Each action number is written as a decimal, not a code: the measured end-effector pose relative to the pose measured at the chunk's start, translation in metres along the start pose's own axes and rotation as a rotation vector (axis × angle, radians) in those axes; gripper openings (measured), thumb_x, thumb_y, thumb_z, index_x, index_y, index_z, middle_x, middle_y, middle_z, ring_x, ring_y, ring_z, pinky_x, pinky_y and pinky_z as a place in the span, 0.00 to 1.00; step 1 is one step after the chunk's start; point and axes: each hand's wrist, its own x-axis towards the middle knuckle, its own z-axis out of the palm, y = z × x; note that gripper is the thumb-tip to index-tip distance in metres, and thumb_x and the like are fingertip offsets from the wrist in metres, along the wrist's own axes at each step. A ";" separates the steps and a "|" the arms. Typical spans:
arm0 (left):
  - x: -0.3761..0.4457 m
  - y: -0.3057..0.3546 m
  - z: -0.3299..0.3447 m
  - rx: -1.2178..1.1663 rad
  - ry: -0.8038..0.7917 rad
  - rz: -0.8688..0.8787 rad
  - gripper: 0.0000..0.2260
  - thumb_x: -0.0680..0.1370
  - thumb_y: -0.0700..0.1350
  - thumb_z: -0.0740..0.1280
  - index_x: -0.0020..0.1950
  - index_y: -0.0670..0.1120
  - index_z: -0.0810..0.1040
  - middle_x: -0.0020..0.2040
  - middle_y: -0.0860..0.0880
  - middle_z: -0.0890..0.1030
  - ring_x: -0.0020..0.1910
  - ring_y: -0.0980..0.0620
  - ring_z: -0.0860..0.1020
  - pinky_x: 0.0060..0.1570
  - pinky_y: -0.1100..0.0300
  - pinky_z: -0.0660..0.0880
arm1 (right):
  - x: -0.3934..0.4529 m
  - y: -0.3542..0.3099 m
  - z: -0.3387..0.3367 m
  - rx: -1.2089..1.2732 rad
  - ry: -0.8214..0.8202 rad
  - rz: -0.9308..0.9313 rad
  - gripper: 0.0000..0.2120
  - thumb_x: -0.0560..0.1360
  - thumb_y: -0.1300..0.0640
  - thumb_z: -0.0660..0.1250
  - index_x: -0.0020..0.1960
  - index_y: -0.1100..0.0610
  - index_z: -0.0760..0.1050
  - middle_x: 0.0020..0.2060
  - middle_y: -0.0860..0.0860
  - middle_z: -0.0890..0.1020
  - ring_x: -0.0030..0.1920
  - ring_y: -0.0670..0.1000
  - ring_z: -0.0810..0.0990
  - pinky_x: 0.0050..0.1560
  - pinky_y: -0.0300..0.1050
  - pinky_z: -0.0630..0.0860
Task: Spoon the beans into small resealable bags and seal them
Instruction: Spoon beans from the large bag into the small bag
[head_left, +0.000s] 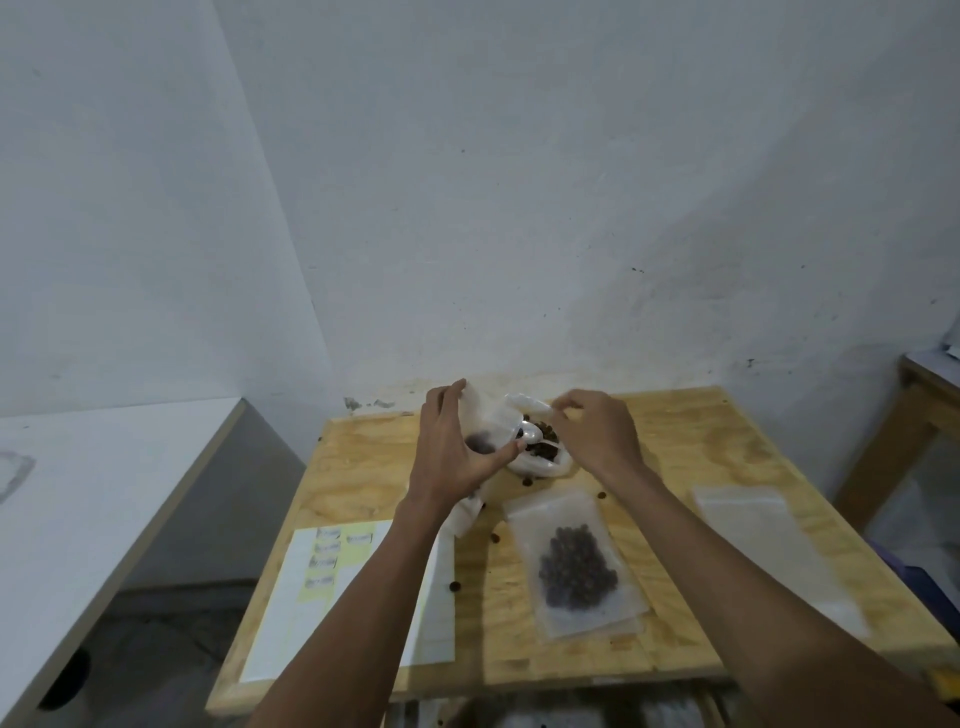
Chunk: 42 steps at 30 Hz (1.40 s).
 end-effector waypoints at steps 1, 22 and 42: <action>0.000 0.000 0.001 0.003 0.014 -0.001 0.49 0.66 0.72 0.72 0.76 0.41 0.67 0.67 0.47 0.69 0.66 0.49 0.70 0.65 0.58 0.69 | 0.002 -0.005 -0.004 0.150 -0.043 -0.025 0.06 0.78 0.52 0.71 0.51 0.52 0.85 0.49 0.49 0.87 0.50 0.48 0.85 0.47 0.42 0.77; 0.010 0.081 -0.063 -0.921 0.140 -0.316 0.17 0.75 0.30 0.70 0.61 0.44 0.78 0.41 0.34 0.84 0.38 0.43 0.82 0.46 0.47 0.82 | -0.029 -0.057 -0.045 0.601 -0.105 -0.185 0.04 0.75 0.61 0.73 0.47 0.52 0.84 0.38 0.46 0.82 0.40 0.46 0.80 0.39 0.37 0.74; -0.002 0.099 -0.067 -0.937 0.118 -0.265 0.06 0.74 0.35 0.76 0.49 0.38 0.84 0.39 0.44 0.84 0.39 0.47 0.82 0.44 0.53 0.78 | -0.042 -0.067 -0.048 0.729 -0.035 -0.149 0.04 0.72 0.62 0.76 0.45 0.55 0.86 0.42 0.47 0.87 0.44 0.43 0.84 0.47 0.38 0.79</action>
